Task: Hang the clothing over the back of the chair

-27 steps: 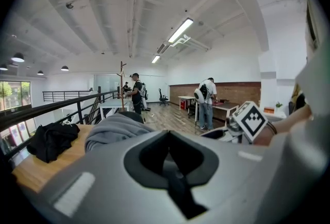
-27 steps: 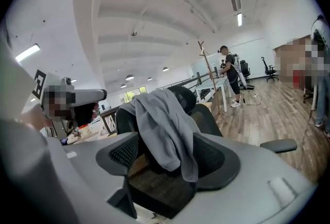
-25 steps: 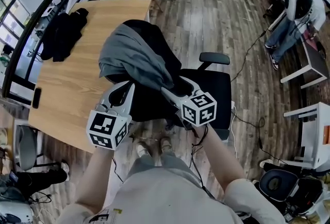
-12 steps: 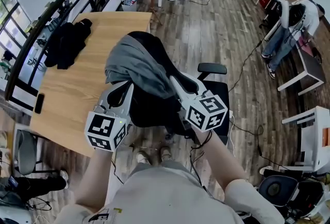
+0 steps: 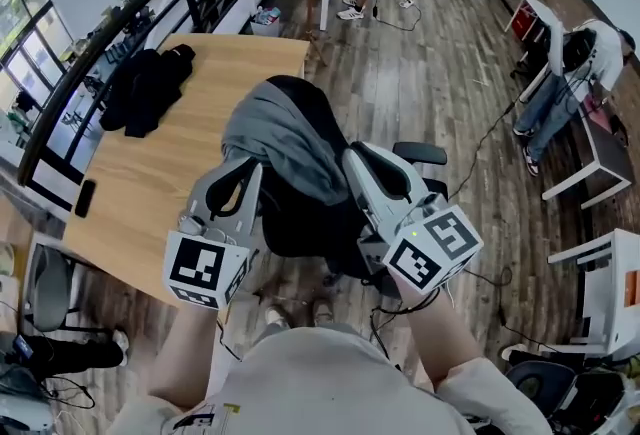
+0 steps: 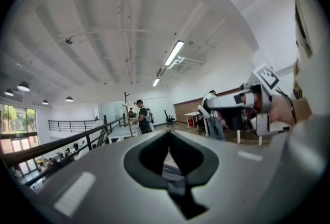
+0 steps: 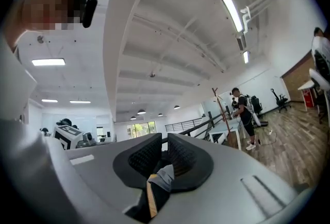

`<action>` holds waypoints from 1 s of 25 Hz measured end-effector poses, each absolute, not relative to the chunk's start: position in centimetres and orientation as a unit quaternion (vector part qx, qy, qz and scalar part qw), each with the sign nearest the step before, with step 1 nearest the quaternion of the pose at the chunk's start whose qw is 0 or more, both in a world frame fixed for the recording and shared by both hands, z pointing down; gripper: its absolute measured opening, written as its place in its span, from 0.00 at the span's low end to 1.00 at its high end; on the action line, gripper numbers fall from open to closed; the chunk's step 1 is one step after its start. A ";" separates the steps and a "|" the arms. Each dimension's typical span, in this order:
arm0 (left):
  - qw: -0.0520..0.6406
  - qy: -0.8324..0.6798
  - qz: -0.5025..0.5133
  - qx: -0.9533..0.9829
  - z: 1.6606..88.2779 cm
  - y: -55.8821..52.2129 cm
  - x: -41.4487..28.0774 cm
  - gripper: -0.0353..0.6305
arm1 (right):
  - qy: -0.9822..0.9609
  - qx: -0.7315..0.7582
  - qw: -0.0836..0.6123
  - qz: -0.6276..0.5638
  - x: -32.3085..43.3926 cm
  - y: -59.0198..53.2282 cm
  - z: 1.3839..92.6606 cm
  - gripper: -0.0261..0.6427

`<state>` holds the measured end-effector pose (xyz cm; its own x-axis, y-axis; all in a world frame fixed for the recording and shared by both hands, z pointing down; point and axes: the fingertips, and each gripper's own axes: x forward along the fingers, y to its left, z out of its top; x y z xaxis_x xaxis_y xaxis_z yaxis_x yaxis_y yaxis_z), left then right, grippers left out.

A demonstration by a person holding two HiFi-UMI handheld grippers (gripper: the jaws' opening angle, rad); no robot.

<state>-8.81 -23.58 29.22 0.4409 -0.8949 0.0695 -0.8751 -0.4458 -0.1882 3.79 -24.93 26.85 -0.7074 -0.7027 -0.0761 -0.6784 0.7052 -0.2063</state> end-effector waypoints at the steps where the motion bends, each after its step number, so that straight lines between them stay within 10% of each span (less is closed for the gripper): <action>1: 0.069 0.522 -0.078 -0.847 28.7 -23.3 -8.8 0.06 | 0.922 -0.374 0.075 -0.064 3.7 -24.2 25.8 0.09; 25: 0.050 0.504 -0.053 -0.861 28.8 -19.4 -8.8 0.06 | 0.930 -0.363 0.044 -0.040 1.8 -19.5 27.4 0.04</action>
<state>-8.82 -19.42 28.79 0.4864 -0.8728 0.0418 -0.8621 -0.4871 -0.1394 1.82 -19.50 27.40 -0.7324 -0.6787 -0.0537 -0.6717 0.7332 -0.1058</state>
